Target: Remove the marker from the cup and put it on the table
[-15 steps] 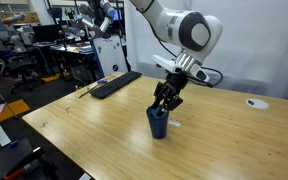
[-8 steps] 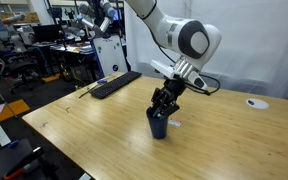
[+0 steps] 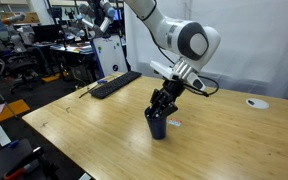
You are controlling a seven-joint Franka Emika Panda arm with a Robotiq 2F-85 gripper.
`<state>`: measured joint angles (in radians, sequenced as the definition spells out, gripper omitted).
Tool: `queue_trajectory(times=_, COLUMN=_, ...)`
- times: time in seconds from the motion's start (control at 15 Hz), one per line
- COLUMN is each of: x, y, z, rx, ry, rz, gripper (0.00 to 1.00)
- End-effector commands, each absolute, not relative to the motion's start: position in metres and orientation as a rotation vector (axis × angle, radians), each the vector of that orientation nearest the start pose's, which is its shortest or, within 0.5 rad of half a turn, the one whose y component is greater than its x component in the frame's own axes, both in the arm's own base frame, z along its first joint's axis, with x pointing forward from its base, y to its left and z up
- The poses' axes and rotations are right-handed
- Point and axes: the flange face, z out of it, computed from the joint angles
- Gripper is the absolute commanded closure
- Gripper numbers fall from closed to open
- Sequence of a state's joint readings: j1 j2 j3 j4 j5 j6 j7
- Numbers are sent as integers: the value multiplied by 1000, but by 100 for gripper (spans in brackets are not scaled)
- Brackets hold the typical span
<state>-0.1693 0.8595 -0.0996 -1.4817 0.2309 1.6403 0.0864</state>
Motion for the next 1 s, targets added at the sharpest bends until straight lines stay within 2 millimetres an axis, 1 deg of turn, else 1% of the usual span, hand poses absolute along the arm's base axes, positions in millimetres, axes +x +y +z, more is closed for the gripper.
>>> queue_trajectory(times=0.0, x=612, y=-137, z=137, rx=-2665, ry=648, rz=1000, gripper=93)
queue_trajectory(times=0.07, x=612, y=-137, z=137, rx=-2664, ry=650, rz=1000, gripper=100)
queue_trajectory(times=0.2, x=613, y=-137, z=137, rx=-2660, ry=658, rz=999, gripper=95)
queue_trajectory(times=0.33, x=614, y=-138, z=139, rx=-2659, ry=666, rz=993, gripper=95)
queue_trajectory(times=0.47, x=616, y=-138, z=149, rx=-2659, ry=675, rz=976, gripper=95)
queue_trajectory(times=0.53, x=617, y=-139, z=154, rx=-2661, ry=678, rz=966, gripper=95)
queue_trajectory(times=0.67, x=621, y=-140, z=174, rx=-2674, ry=689, rz=937, gripper=95)
queue_trajectory(times=0.93, x=626, y=-140, z=218, rx=-2680, ry=709, rz=913, gripper=95)
